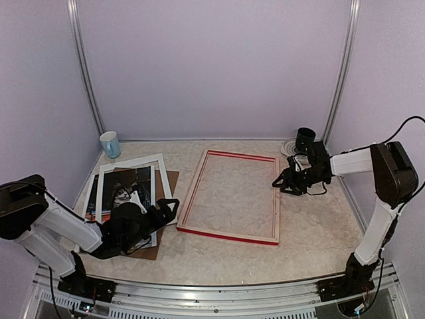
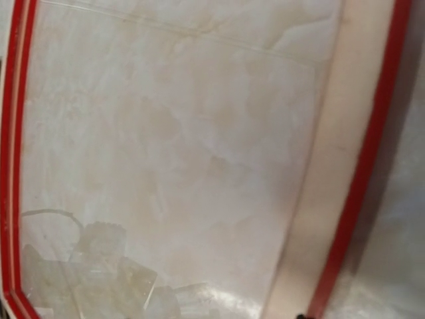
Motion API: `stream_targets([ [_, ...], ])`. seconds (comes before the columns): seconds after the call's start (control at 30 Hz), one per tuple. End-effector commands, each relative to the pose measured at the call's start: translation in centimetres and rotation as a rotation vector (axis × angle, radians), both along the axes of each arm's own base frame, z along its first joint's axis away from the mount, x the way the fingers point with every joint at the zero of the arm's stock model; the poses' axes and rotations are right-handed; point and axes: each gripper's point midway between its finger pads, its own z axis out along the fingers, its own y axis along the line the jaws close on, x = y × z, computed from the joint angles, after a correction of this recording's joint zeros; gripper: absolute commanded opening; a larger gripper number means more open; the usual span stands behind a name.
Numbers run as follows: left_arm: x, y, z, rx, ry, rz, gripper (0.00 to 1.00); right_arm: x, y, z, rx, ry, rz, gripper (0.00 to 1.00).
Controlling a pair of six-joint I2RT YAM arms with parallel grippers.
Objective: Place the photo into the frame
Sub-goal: Place the glass panel at the frame body, then adjust the frame body at the center of the board.
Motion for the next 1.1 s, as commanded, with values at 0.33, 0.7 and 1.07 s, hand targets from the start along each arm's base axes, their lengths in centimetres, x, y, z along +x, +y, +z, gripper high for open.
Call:
stream_targets([
  [0.33, 1.2, -2.5, 0.3, 0.022, -0.023, -0.048, 0.99, 0.9, 0.9, 0.3, -0.051, -0.019, -0.010, 0.52],
  [0.7, 2.8, -4.8, -1.3, 0.062, -0.004, -0.107, 0.99, 1.0, 1.6, -1.5, -0.116, 0.010, -0.027, 0.53],
  [1.07, 2.9, -5.8, -2.6, 0.046, 0.012, -0.151, 0.99, 1.5, 2.6, -2.7, -0.181, 0.017, -0.025, 0.54],
])
